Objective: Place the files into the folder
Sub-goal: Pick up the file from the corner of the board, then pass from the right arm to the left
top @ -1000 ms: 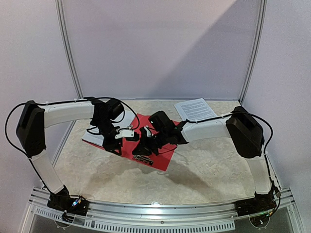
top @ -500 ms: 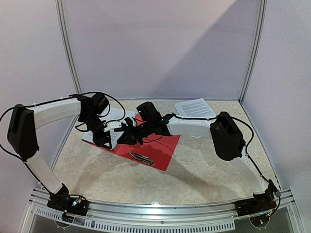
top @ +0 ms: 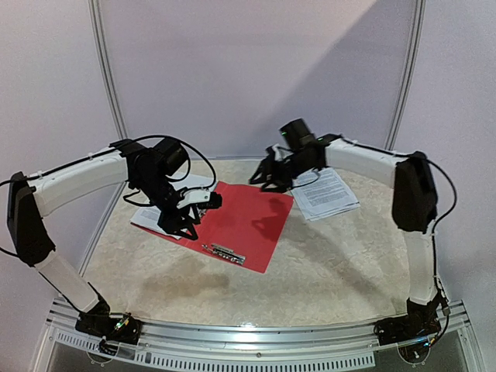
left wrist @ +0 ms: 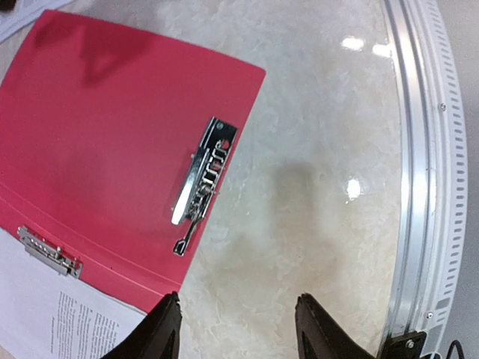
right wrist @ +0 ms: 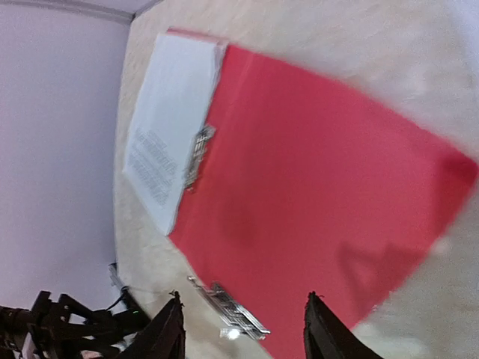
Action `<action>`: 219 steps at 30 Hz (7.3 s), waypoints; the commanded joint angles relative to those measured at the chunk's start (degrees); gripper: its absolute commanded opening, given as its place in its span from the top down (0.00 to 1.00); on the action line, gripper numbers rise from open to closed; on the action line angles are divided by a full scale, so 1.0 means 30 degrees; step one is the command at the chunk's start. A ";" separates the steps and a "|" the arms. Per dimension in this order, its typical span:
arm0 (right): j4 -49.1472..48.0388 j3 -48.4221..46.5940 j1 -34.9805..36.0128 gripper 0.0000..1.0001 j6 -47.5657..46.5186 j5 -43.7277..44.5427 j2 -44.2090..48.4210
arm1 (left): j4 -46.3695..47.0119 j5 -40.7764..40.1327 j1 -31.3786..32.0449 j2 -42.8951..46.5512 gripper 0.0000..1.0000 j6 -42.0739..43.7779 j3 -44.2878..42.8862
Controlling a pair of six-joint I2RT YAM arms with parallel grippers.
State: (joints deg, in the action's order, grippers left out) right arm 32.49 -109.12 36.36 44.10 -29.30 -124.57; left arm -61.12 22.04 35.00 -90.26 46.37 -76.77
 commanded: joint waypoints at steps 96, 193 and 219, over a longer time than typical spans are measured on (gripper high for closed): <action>-0.5067 1.3474 -1.4508 0.60 -0.2081 -0.1423 0.3527 | -0.2895 -0.3709 0.1040 -0.4684 0.49 0.0046 -0.2827; 0.8530 -0.0891 0.1440 1.00 -1.4104 -0.2543 0.9406 | -0.4365 0.0144 -0.2111 0.2099 0.23 -0.0570 -0.6662; 0.9842 -0.1771 0.5412 1.00 -1.6732 -0.3666 1.2745 | 0.1644 1.4116 -0.5926 0.4820 0.15 -0.3291 -0.0343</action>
State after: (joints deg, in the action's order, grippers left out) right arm 63.31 -114.56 52.47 -4.99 -39.81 -88.90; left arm -58.94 45.95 17.23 -76.99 38.06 -80.01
